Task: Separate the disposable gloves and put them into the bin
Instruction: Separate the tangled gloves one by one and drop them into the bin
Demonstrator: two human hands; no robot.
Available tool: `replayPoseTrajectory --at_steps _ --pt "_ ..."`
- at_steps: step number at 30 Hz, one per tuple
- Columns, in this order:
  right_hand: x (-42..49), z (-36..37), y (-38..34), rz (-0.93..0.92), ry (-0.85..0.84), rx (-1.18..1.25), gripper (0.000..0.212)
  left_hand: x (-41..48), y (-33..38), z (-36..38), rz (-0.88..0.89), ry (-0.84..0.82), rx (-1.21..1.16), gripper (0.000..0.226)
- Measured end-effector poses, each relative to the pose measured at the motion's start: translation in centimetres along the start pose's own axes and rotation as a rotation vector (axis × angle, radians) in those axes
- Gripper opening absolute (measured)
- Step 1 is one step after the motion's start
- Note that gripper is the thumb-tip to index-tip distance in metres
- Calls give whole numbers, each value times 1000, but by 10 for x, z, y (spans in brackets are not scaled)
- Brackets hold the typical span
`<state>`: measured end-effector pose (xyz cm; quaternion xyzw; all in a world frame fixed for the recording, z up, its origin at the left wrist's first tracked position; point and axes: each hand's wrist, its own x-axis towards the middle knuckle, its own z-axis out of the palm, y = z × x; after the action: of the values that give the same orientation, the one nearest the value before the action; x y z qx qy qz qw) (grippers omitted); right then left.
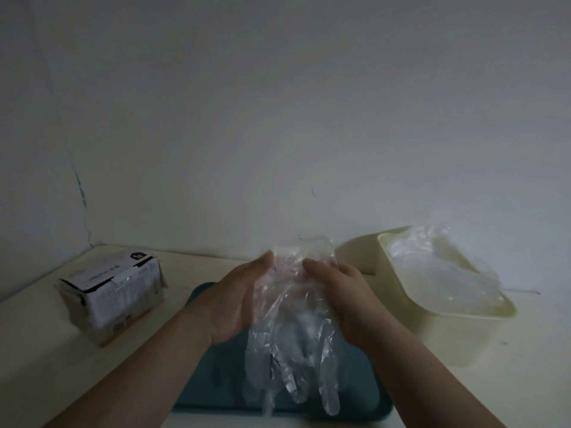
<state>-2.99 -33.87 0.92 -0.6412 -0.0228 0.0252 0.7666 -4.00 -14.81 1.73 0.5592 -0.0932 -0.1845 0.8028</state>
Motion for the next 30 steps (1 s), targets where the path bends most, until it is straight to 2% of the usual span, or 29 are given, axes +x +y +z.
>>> replayPoseTrajectory --at_steps 2,3,5,8,10,13,15,18,23,28,30 --pt "0 0 -4 -8 -12 4 39 5 2 2 53 50 91 23" --pt "0 -3 -8 0 -23 -1 45 9 4 0 67 86 73 20" --pt "0 -9 -22 64 -102 -34 51 15 14 -2 74 65 2 27" --pt "-9 -27 -56 184 -302 -118 45 25 35 3 54 19 -58 32" --pt "-13 -39 -76 165 -329 -134 42 30 48 16 75 12 -16 30" --pt "-8 -64 -100 69 -201 -156 30 44 61 50 130 6 102 28" --pt "-2 -87 -117 18 -109 -252 28 60 63 74 141 -2 203 28" --pt "8 -125 -135 -32 93 -442 27 87 56 103 86 36 386 14" --pt "34 -180 -132 -36 417 -739 27 126 29 142 -6 46 615 21" --pt "59 -207 -110 -92 516 -809 16 146 4 154 -10 119 820 28" --pt "60 -207 -106 -159 554 -954 32 153 -2 154 -30 151 797 31"
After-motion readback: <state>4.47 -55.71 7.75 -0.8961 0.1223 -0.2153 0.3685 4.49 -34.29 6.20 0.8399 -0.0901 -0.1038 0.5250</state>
